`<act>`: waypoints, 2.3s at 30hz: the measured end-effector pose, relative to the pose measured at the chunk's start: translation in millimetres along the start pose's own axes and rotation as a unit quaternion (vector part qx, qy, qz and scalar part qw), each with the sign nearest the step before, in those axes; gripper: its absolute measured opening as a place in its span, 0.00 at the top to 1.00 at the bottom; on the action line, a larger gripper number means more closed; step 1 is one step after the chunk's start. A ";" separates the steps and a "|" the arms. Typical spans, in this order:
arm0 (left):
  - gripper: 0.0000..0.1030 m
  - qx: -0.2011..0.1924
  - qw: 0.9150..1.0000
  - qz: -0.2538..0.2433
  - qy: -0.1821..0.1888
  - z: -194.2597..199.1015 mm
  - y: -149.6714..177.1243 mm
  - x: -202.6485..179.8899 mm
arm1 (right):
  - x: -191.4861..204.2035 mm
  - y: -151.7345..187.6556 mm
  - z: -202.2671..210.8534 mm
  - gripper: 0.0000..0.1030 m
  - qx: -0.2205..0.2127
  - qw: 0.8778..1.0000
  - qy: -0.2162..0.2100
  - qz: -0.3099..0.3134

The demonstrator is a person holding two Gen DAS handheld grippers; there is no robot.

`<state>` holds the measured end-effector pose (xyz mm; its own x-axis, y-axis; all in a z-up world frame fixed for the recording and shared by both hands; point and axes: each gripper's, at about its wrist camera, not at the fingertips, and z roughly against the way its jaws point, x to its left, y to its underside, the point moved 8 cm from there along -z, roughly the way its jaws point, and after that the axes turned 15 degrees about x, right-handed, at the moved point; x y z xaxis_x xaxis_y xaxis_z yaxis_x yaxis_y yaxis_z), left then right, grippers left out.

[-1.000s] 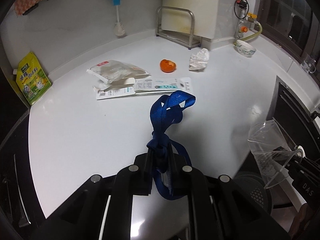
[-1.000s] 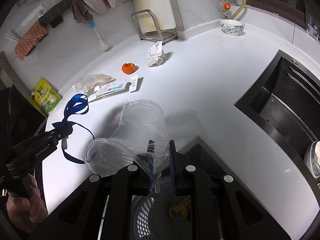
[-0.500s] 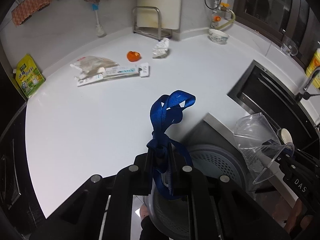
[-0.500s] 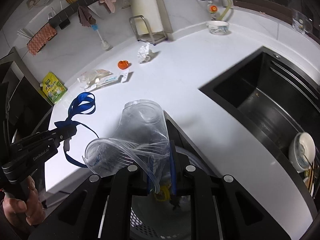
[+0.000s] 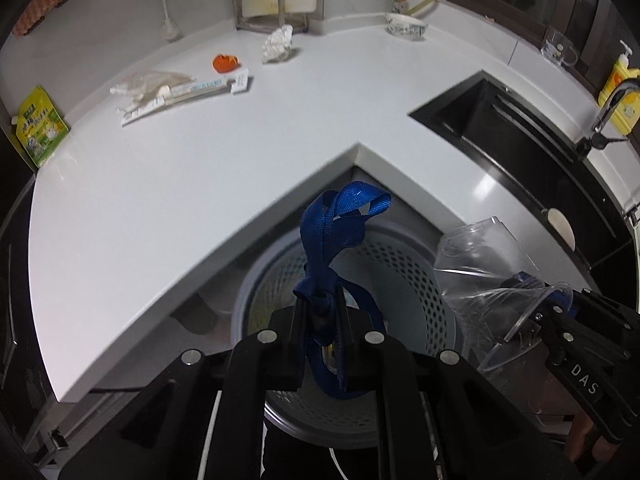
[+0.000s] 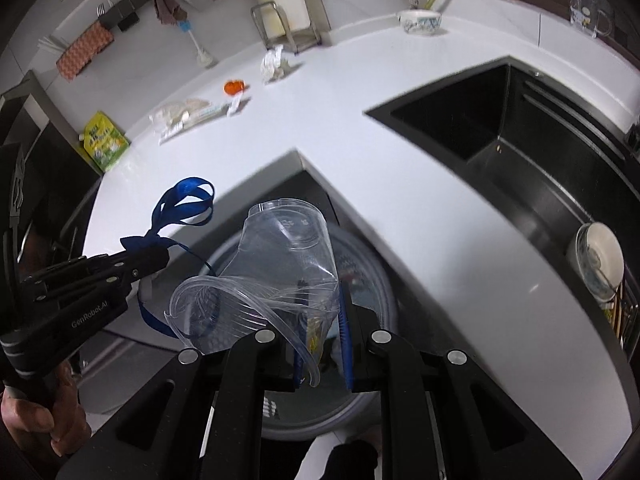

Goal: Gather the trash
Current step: 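Carry the blue lanyard and clear cup over the wastebasket, then open both tools to drop the lanyard and cup into the wastebasket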

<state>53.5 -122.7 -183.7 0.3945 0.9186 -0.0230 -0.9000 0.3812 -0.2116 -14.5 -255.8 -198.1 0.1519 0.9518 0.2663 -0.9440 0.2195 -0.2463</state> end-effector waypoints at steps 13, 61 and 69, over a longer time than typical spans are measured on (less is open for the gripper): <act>0.86 0.050 0.999 0.019 0.004 -49.6 20.8 1.2 | -4.8 12.1 -51.9 0.86 0.058 0.998 -0.001 0.001; 0.40 0.032 0.999 0.024 -0.026 -40.3 38.5 9.2 | 2.7 9.8 -75.1 0.31 0.133 0.990 0.038 0.039; 0.40 0.030 0.999 0.016 -0.015 -35.1 39.9 7.4 | -0.9 9.4 -72.4 0.31 0.127 0.991 0.031 0.031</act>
<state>27.0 -104.4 -226.6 0.3607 0.9327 0.0009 -0.9218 0.3567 -0.1519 -2.3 -239.1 -268.1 0.1017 0.9748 0.1987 -0.9941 0.1070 -0.0158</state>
